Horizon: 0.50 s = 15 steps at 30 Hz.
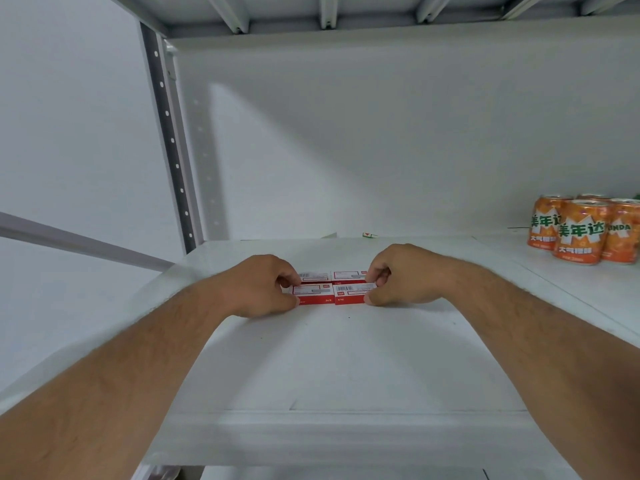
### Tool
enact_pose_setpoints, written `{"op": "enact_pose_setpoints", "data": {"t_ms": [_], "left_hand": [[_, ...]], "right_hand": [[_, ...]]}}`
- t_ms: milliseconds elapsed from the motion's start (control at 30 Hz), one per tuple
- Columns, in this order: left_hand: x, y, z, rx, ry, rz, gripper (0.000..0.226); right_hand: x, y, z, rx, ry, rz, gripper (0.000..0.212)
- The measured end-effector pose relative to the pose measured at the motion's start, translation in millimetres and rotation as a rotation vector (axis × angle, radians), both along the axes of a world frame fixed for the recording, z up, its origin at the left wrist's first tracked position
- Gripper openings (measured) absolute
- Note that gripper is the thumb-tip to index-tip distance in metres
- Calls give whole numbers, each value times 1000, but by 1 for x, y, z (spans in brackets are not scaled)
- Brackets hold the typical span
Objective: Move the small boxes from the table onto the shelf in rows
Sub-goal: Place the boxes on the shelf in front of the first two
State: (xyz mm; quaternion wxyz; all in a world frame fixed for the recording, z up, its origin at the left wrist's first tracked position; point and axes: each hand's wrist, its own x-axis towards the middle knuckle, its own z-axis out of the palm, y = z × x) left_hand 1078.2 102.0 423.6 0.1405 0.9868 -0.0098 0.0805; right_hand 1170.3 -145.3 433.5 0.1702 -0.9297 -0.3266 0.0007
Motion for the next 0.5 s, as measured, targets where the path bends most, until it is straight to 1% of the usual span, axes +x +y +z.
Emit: {"op": "enact_pose_setpoints", "data": {"t_ms": [167, 367, 500], "left_hand": [[3, 3, -3, -5, -13, 14, 33], [2, 1, -4, -53, -34, 49, 30], [3, 2, -4, -44, -24, 69, 34]], "right_hand": [[2, 2, -3, 12, -30, -6, 30], [3, 3, -4, 33, -43, -13, 31], [2, 5, -4, 28, -43, -19, 38]]}}
